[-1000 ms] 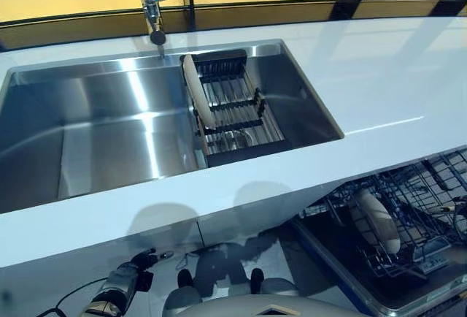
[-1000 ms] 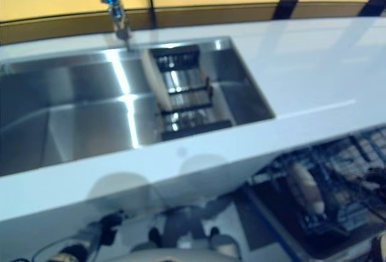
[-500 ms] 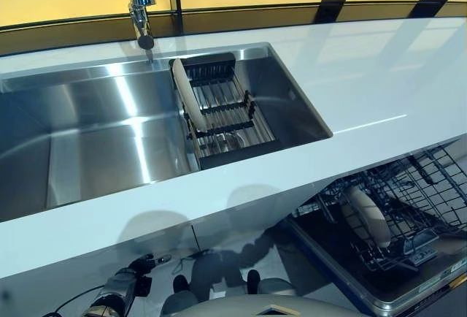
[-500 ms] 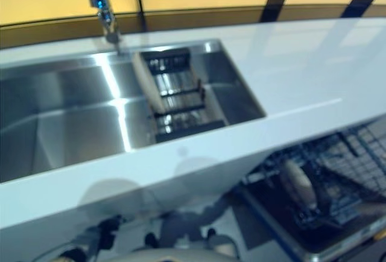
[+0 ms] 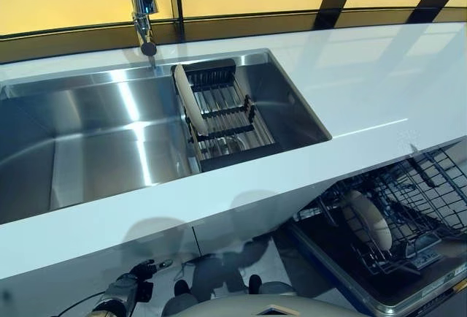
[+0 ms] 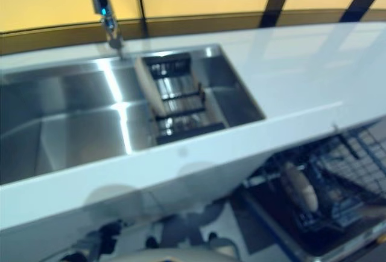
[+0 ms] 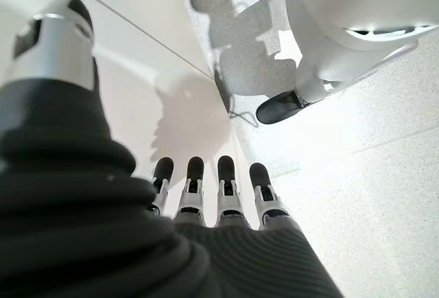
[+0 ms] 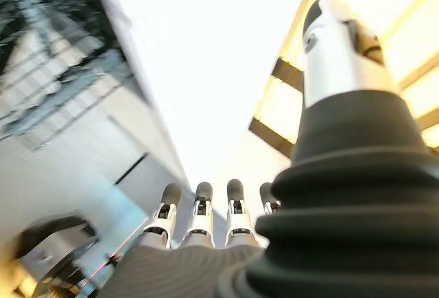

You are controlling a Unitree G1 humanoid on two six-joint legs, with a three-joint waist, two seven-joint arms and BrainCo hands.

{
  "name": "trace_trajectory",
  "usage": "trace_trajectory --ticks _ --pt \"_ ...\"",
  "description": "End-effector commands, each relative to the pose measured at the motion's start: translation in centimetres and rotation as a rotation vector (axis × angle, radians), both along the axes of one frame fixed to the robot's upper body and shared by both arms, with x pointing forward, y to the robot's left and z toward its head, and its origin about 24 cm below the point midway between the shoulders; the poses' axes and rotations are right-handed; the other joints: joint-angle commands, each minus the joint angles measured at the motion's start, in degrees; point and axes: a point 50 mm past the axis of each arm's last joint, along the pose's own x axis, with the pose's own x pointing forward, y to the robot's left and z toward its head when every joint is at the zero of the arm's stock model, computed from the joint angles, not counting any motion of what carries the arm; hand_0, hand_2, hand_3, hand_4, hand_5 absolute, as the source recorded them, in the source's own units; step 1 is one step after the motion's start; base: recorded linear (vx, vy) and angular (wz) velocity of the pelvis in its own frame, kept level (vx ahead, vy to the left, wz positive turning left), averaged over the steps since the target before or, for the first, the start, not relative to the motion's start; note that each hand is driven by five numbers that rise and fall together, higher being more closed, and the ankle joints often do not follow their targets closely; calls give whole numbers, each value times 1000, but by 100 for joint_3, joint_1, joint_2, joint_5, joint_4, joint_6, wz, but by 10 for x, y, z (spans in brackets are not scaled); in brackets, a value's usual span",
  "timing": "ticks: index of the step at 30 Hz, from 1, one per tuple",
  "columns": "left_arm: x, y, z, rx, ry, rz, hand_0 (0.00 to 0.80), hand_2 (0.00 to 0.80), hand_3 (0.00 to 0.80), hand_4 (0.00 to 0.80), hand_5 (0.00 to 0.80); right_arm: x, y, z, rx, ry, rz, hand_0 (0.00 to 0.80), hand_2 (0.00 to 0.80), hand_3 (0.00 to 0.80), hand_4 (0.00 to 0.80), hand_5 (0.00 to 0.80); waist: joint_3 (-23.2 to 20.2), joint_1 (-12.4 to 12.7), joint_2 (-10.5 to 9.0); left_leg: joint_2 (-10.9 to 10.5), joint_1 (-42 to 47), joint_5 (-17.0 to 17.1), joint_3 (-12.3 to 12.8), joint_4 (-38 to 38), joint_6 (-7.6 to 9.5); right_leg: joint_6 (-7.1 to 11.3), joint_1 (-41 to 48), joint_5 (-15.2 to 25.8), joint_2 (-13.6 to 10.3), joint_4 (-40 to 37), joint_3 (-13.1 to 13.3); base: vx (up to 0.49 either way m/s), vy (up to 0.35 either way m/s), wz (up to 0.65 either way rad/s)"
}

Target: Take plates into dishwasher

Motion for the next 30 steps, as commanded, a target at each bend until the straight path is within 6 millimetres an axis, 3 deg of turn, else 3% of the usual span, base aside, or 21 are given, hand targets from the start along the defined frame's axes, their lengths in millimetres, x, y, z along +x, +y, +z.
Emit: trace_trajectory --ticks 1,6,11,16,23,30 --pt "1 2 0 10 2 -2 0 0 0 0 0 11 15 51 -92 -139 69 0 0 0 0 0 -167 359 -34 -212 304 -668 -5 72 359 187 -368 -25 219 409 65 0 0 0" --pt "0 -1 -1 3 7 -10 0 0 0 0 0 33 40 56 -70 -180 177 0 0 0 0 0 -191 409 -29 -223 307 -654 -42 69 343 173 -343 -42 210 406 23 0 0 0" --pt "3 -5 -2 -2 13 -22 0 0 0 0 0 60 77 54 -37 -218 330 0 0 0 0 0 -202 476 -21 -240 312 -645 -85 68 341 157 -301 -61 202 395 -20 0 0 0" --pt "4 -9 -3 -6 26 -37 0 0 0 0 0 87 130 44 -12 -237 507 0 0 0 0 0 -190 553 -3 -250 312 -623 -131 74 335 145 -272 -83 182 413 -59 11 6 1" --pt "4 -14 -5 -14 37 -47 0 0 0 0 0 105 182 38 -27 -218 671 0 0 0 0 0 -167 664 -4 -278 297 -593 -211 83 334 137 -223 -100 133 428 -131 21 15 4" --pt "3 -14 -5 8 36 -46 0 0 0 0 0 109 199 35 -37 -218 716 0 0 0 0 0 -131 805 -5 -207 241 -543 -231 96 323 133 -194 -229 85 602 -250 -9 -42 12"
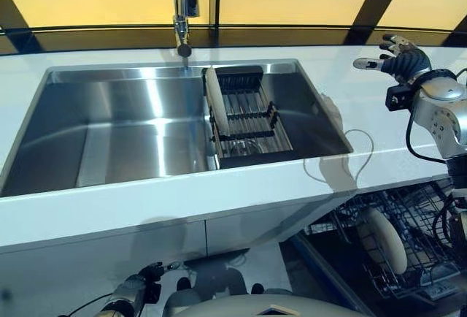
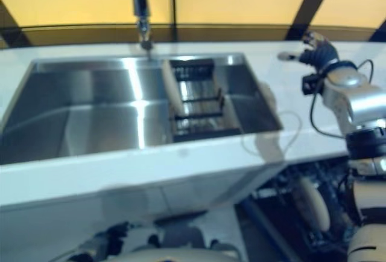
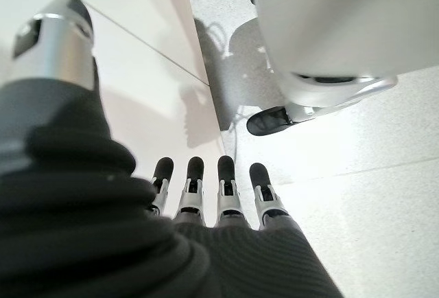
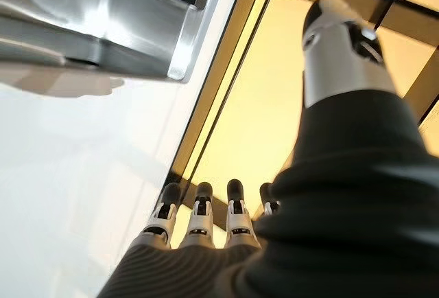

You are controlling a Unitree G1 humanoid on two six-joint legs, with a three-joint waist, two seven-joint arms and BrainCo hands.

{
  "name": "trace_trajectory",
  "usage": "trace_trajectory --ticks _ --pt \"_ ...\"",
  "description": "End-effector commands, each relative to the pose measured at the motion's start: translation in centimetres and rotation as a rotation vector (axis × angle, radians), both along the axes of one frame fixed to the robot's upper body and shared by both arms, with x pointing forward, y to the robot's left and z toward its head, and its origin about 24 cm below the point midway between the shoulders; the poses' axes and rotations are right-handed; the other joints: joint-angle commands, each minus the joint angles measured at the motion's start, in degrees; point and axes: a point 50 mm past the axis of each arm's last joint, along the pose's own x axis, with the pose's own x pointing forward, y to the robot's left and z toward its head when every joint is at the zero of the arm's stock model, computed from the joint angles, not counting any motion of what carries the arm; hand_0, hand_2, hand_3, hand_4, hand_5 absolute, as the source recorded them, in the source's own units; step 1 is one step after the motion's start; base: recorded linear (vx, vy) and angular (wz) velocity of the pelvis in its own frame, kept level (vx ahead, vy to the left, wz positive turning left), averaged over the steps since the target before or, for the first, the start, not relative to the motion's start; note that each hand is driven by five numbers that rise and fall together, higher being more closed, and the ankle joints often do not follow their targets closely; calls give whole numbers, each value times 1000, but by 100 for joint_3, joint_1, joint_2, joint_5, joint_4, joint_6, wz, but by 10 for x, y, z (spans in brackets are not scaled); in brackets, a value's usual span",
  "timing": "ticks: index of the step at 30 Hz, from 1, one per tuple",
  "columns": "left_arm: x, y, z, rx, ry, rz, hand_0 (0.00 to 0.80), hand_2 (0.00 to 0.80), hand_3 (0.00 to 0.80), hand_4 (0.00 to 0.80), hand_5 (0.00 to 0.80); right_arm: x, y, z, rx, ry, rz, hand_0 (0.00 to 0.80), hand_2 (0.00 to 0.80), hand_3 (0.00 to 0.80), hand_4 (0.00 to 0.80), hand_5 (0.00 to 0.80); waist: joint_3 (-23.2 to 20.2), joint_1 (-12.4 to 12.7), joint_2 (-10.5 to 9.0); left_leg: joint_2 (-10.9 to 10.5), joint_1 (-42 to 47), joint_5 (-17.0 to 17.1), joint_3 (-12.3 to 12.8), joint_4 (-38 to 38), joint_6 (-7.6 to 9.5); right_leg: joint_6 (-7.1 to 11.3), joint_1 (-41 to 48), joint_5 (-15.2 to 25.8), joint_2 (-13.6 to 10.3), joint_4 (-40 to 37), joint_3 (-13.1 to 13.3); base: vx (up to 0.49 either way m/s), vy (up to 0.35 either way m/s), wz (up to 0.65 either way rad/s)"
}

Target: Take plates into dishwasher

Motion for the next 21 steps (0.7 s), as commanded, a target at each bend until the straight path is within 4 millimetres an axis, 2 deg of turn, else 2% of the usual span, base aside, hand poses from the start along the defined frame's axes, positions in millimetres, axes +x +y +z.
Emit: trace_trajectory --ticks 1,5,8,11,12,14,17,21 --pt "8 6 2 53 6 -35 0 0 0 0 0 3 11 48 -46 -169 9 0 0 0 0 0 -141 212 5 -160 174 -575 45 106 295 125 -414 -224 105 634 33 -55 -146 25" --pt "10 12 5 69 -12 -12 0 0 0 0 0 3 21 48 -46 -163 73 0 0 0 0 0 -118 300 4 -25 48 -402 -31 95 165 -30 -364 -405 266 687 -10 -50 -121 26" --pt "16 8 6 55 -31 -53 0 0 0 0 0 5 27 45 -74 -132 86 0 0 0 0 0 -69 444 -13 98 -284 -186 -133 231 -13 -103 -213 -449 314 578 -120 -75 -30 24" --pt "25 -5 6 15 -44 -129 0 0 0 0 0 10 26 44 -58 -105 75 0 0 0 0 0 -50 439 -66 326 -396 -336 -33 804 -84 -152 -262 -402 165 614 -373 -138 71 33" --pt "27 -9 6 2 -49 -146 0 0 0 0 0 12 27 45 -50 -104 86 0 0 0 0 0 -52 415 -82 376 -367 -413 -37 929 -88 -149 -303 -361 99 632 -411 -129 127 38" --pt "31 -17 5 -17 -47 -197 0 0 0 0 0 14 29 46 -58 -101 95 0 0 0 0 0 -60 288 -52 490 -194 -535 111 934 -67 -132 -421 -321 0 727 -461 -81 181 32" --pt "34 -22 6 -12 -53 -223 0 0 0 0 0 15 39 37 -39 -92 114 0 0 0 0 0 -10 196 35 451 -8 -453 172 640 -72 -54 -464 -221 -43 719 -446 -21 192 35" --pt "35 -14 7 32 -47 -179 0 0 0 0 0 14 50 24 -22 -70 148 0 0 0 0 0 18 168 9 313 133 -441 233 411 -77 134 -462 46 -141 465 -436 -39 86 18"
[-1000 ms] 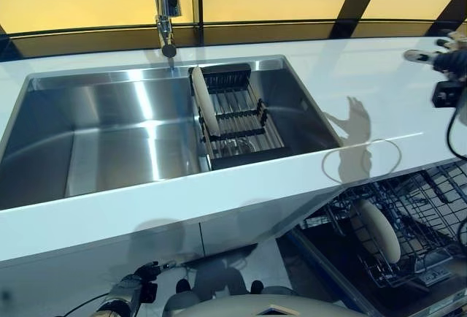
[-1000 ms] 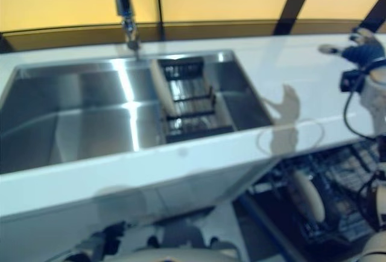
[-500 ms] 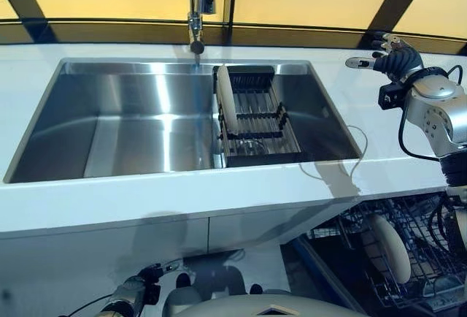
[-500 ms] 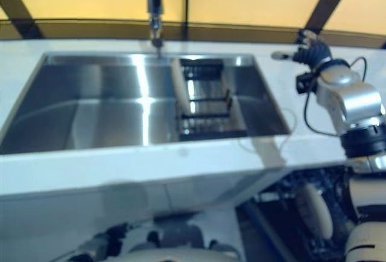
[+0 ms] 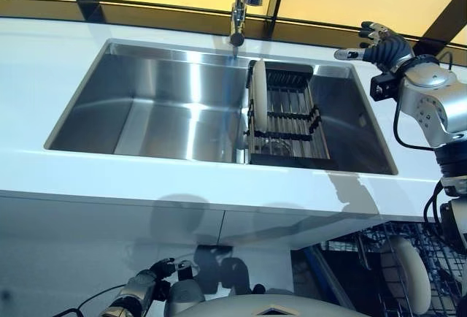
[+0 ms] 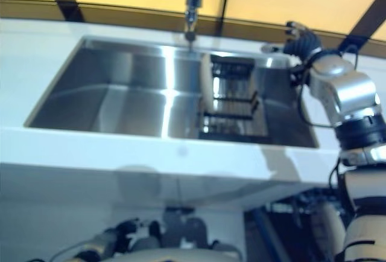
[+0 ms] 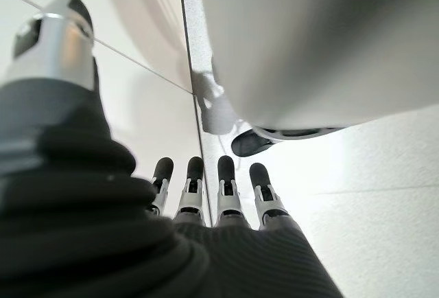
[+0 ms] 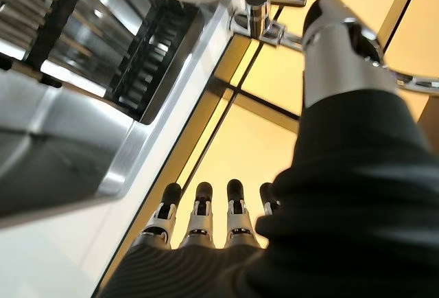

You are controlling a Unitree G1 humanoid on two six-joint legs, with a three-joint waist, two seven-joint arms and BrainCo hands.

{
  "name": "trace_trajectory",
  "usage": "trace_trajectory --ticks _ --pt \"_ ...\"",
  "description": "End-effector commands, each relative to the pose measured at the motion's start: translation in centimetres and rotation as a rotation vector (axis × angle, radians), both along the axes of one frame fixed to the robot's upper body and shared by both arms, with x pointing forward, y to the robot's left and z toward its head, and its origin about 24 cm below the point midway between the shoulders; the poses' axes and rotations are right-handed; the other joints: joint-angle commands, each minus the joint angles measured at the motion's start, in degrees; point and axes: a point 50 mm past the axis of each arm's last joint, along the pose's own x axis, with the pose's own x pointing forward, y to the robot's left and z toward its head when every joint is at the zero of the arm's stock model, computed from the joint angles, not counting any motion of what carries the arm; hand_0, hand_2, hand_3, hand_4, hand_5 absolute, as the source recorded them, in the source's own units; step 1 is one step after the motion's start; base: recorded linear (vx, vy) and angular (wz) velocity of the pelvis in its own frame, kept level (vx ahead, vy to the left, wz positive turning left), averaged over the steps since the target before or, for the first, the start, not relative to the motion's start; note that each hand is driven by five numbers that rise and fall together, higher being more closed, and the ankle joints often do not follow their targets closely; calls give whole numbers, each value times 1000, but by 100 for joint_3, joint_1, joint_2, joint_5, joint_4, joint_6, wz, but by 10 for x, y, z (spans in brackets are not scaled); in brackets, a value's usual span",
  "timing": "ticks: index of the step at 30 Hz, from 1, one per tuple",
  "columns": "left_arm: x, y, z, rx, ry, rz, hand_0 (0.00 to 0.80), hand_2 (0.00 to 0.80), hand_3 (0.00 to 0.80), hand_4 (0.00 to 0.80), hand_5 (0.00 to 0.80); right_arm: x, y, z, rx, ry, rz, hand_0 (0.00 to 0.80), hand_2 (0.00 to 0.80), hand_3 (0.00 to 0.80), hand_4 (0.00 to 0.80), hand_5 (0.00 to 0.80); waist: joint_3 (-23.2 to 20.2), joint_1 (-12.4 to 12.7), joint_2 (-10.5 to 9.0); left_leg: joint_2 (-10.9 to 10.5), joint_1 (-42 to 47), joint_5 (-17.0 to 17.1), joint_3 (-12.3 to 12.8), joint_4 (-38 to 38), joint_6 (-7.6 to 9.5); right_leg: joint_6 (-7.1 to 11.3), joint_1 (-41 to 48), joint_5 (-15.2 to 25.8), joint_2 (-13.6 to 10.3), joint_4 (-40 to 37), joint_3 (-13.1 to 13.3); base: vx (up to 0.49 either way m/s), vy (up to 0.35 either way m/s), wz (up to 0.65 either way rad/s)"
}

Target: Take plates into dishwasher

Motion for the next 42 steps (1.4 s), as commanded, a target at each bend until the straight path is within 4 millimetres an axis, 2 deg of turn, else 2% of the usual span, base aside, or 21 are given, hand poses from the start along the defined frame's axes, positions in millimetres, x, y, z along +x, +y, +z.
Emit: trace_trajectory --ticks 1,8,17,32,42 --pt "14 12 6 71 -10 -20 0 0 0 0 0 3 17 14 -13 -65 43 0 0 0 0 0 -114 35 -57 278 607 -762 107 322 -139 127 -596 319 -75 359 206 -25 65 7" --pt "7 14 4 57 0 6 0 0 0 0 0 5 36 -4 29 7 103 0 0 0 0 0 -208 34 -23 127 726 -837 229 148 -84 232 -585 439 -171 146 169 -2 68 3" --pt "8 7 3 41 -10 -3 0 0 0 0 0 6 58 -28 75 84 126 0 0 0 0 0 -150 93 -16 68 771 -894 265 113 -10 270 -588 477 -183 113 188 -7 27 -1" --pt "3 9 2 50 -4 -1 0 0 0 0 0 8 71 -48 92 185 155 0 0 0 0 0 -84 221 -80 75 777 -888 261 89 -10 299 -535 498 -189 54 112 0 0 0" --pt "0 16 3 64 1 7 0 0 0 0 0 7 73 -50 82 189 160 0 0 0 0 0 36 342 -185 87 709 -851 171 88 -9 311 -527 507 -187 57 39 2 -2 1"
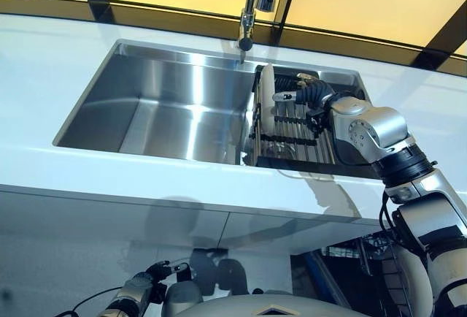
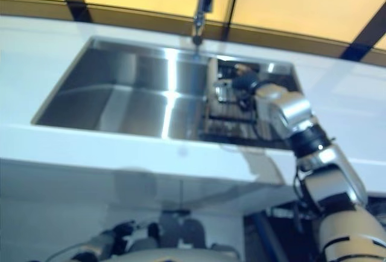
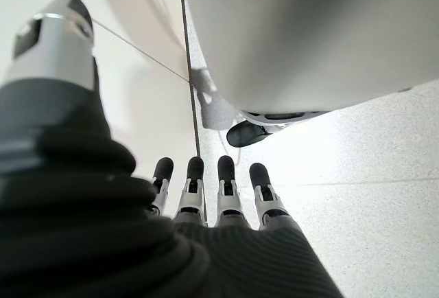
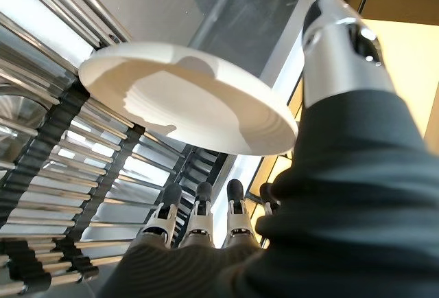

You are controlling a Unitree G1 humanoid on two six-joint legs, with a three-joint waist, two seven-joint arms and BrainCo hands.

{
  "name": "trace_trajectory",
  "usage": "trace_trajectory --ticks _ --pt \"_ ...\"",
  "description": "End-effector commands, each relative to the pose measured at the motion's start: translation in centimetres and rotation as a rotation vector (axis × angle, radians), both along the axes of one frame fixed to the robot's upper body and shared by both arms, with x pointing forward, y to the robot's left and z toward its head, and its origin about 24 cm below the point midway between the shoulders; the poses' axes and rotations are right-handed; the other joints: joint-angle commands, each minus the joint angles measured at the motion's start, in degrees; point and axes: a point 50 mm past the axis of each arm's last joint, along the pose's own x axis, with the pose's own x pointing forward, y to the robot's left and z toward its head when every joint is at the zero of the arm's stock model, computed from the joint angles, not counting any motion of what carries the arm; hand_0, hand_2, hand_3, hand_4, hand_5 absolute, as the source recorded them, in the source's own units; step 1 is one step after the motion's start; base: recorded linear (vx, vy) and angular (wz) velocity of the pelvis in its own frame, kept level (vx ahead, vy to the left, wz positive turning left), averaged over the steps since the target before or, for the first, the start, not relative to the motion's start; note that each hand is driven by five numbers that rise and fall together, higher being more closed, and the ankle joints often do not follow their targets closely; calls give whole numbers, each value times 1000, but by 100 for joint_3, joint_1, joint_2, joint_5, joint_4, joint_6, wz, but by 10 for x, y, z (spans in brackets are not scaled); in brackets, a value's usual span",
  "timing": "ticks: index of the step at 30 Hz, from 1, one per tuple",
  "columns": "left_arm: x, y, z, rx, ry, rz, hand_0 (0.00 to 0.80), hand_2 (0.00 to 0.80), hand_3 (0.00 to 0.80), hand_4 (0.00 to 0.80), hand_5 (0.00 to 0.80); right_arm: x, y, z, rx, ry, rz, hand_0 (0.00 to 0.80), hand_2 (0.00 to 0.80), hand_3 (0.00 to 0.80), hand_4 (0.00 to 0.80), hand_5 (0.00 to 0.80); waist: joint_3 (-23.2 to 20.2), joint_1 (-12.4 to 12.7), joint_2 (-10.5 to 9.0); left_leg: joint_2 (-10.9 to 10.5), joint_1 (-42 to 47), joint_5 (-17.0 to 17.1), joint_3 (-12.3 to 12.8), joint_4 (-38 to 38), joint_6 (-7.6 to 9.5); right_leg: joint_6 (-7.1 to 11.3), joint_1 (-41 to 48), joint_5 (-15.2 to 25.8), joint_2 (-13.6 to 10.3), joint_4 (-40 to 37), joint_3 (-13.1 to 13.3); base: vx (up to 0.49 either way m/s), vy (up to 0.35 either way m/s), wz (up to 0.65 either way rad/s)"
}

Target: Take plates into dishwasher

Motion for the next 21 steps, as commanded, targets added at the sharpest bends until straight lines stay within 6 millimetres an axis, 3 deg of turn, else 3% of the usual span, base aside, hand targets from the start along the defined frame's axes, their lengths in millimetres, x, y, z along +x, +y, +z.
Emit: trace_trajectory --ticks 1,21 --pt "13 6 5 24 -36 -15 0 0 0 0 0 4 -2 14 -18 -50 -2 0 0 0 0 0 43 305 -17 133 600 -839 217 121 -23 240 -660 525 -143 75 58 0 0 0" --pt "11 5 5 25 -44 4 0 0 0 0 0 5 1 6 -58 -9 11 0 0 0 0 0 169 464 -130 192 506 -779 99 129 -57 230 -632 521 -107 51 -13 5 3 2"
